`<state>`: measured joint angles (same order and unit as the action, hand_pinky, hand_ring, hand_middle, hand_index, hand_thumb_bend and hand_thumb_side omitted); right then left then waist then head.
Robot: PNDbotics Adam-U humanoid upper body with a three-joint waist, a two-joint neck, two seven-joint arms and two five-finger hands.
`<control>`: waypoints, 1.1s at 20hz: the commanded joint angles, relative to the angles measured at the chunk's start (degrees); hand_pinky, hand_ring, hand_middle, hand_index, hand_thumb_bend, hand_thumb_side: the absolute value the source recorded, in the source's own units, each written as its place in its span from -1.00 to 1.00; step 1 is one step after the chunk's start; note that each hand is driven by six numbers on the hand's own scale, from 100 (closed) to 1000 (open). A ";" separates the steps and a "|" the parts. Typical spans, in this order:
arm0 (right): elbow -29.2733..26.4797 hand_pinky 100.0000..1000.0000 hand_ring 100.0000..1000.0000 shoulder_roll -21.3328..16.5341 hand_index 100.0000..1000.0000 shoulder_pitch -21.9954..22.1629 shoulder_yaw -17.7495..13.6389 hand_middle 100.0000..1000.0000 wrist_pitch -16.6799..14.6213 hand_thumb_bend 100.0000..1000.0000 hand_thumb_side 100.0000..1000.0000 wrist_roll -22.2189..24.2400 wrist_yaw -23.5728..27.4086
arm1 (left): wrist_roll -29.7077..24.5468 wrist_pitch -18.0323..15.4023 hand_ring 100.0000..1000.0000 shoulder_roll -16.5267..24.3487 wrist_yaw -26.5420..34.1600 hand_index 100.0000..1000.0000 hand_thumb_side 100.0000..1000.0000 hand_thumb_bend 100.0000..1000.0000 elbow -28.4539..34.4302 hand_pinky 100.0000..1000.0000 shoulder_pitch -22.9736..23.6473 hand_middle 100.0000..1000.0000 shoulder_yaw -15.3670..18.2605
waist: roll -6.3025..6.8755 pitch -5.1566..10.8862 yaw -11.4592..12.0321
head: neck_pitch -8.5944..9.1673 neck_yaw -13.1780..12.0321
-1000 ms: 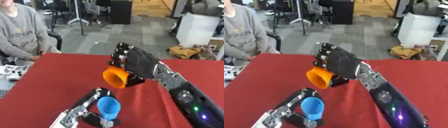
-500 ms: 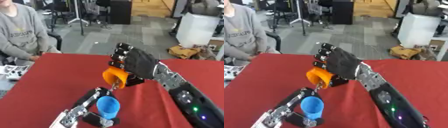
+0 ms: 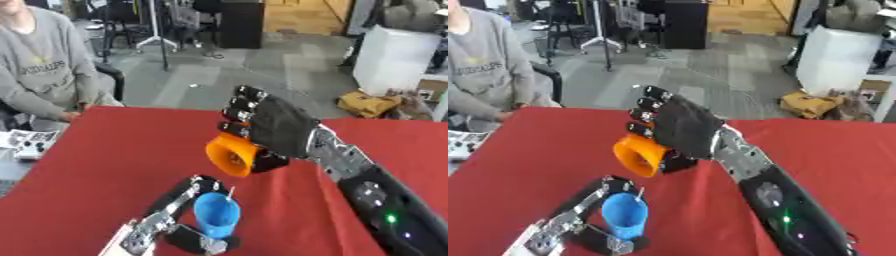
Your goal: Pour the contents of one cup into another cup.
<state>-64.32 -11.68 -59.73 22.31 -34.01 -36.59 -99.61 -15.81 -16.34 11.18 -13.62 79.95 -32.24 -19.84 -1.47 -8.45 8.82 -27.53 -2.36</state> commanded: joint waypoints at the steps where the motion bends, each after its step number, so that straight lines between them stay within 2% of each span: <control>1: -0.28 0.19 -0.10 -0.53 -0.20 -1.46 -0.42 -0.59 -13.65 -1.00 0.09 -14.23 -0.69 | 0.28 -0.02 -0.48 0.85 -0.04 0.07 -1.00 -0.12 0.66 -0.62 -0.67 -0.52 0.52 | 0.30 1.12 0.07 | 0.71 -0.09; 22: -2.58 0.21 0.01 -0.40 -0.15 -1.93 0.69 -0.54 -12.53 -1.00 0.12 -15.38 -1.78 | 0.65 -0.14 -0.47 0.73 -0.32 0.07 -1.00 -0.12 0.24 -0.62 -0.79 -0.53 0.63 | 0.20 1.13 0.06 | 0.67 -0.15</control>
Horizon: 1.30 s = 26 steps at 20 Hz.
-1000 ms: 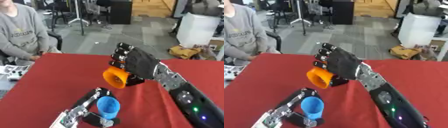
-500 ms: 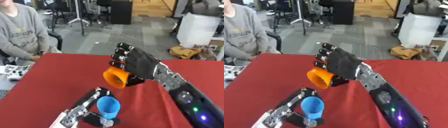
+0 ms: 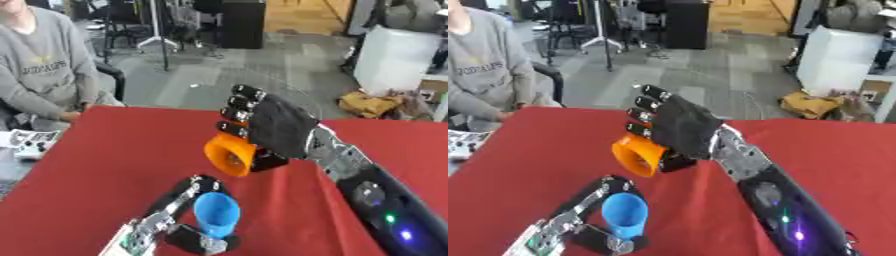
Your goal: Pour the contents of one cup into another cup.
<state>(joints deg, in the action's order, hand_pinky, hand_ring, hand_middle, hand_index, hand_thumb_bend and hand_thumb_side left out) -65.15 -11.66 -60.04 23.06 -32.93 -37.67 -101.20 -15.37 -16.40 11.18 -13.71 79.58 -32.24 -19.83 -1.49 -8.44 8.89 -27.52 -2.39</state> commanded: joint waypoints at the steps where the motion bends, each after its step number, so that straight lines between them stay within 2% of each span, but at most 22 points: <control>1: -1.97 0.21 0.02 -0.43 -0.14 -1.64 0.03 -0.54 -13.46 -1.00 0.12 -14.30 -0.21 | 0.21 -0.09 -0.47 0.72 -0.24 0.07 -1.00 -0.12 0.60 -0.62 -0.78 -0.53 0.62 | 0.22 1.13 -0.01 | 0.65 -0.10; 26: -3.10 0.22 0.05 -0.55 -0.13 -1.66 0.43 -0.53 -12.55 -0.99 0.13 -14.30 0.16 | 0.21 -0.12 -0.48 0.69 -0.17 0.07 -1.00 -0.11 0.70 -0.61 -0.78 -0.54 0.61 | 0.28 1.24 -0.24 | 0.87 -0.09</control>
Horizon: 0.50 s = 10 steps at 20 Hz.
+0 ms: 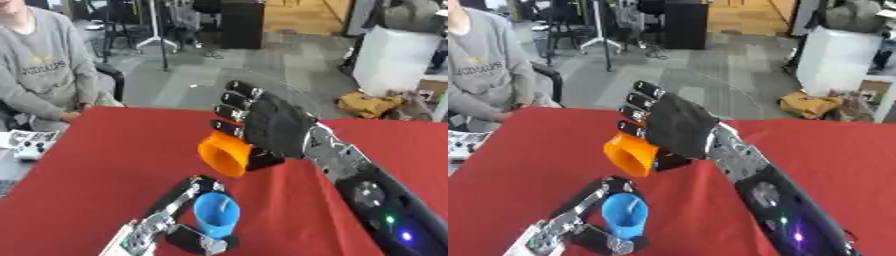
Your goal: Pour the contents of one cup into another cup.
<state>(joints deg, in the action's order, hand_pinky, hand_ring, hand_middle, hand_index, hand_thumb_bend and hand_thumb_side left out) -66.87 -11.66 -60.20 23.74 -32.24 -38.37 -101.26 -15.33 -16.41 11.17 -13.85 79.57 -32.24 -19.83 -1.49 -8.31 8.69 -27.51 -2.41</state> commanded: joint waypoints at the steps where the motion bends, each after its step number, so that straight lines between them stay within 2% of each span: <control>1: -1.40 0.22 0.05 -0.56 -0.13 -1.50 -0.26 -0.53 -13.23 -0.99 0.13 -13.59 0.23 | 0.17 -0.11 -0.48 0.70 -0.02 0.07 -1.00 -0.11 0.73 -0.61 -0.78 -0.54 0.60 | 0.29 1.11 -0.06 | 0.87 -0.07; 10: -1.89 0.23 0.08 -0.63 -0.11 -1.56 -0.23 -0.52 -13.03 -0.95 0.15 -13.59 0.37 | 0.13 -0.13 -0.48 0.68 0.07 0.07 -1.00 -0.10 0.82 -0.61 -0.77 -0.54 0.60 | 0.35 1.16 -0.06 | 0.85 -0.07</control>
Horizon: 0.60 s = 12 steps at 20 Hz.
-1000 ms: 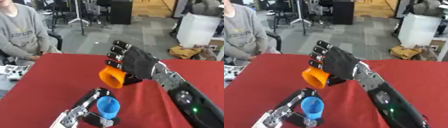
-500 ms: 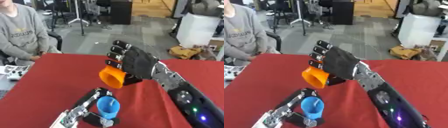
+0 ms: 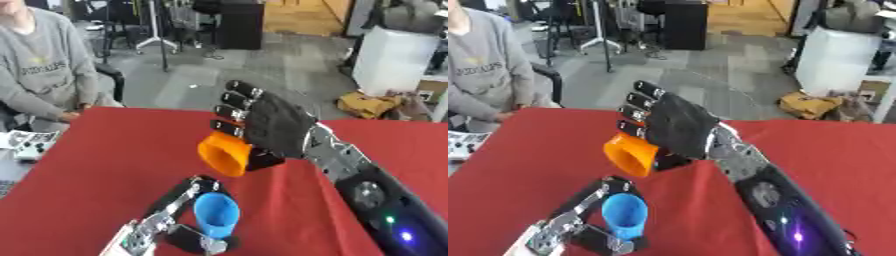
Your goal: Pour the contents of one cup into another cup.
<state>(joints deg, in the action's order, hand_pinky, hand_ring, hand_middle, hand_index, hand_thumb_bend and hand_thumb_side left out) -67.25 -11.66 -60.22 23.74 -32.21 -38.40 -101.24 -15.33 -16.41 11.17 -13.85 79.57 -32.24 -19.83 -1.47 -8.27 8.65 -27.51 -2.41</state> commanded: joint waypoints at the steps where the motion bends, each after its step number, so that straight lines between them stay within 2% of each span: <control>1: -1.68 0.23 0.09 -0.67 -0.11 -1.56 -0.22 -0.52 -12.93 -0.95 0.15 -13.57 0.35 | 0.13 -0.13 -0.48 0.68 0.07 0.07 -1.00 -0.10 0.84 -0.61 -0.78 -0.54 0.60 | 0.33 1.12 -0.01 | 0.85 -0.07; 2: -2.12 0.24 0.18 -0.71 -0.07 -1.67 -0.13 -0.48 -12.65 -0.88 0.18 -13.57 0.20 | 0.12 -0.11 -0.48 0.68 0.06 0.07 -1.00 -0.10 0.84 -0.61 -0.78 -0.54 0.60 | 0.33 1.13 0.00 | 0.86 -0.06; 3: -2.66 0.24 0.20 -0.74 -0.07 -1.73 0.03 -0.48 -12.27 -0.88 0.18 -13.57 -0.02 | 0.11 -0.11 -0.48 0.67 0.05 0.07 -1.00 -0.10 0.83 -0.61 -0.78 -0.54 0.59 | 0.33 1.13 0.01 | 0.87 -0.04; 12: -2.90 0.25 0.18 -0.74 -0.08 -1.52 0.24 -0.48 -11.39 -0.90 0.17 -13.57 -0.54 | -0.02 -0.14 -0.48 0.61 0.04 0.07 -1.00 -0.10 0.78 -0.61 -0.73 -0.54 0.54 | 0.31 1.05 0.20 | 0.75 -0.04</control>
<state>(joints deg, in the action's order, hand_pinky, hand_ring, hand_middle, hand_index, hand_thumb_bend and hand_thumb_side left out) -69.13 -11.66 -60.49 24.41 -31.37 -39.25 -101.42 -15.34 -16.41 11.17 -13.85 79.57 -32.24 -19.83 -1.45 -8.17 8.81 -27.51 -2.41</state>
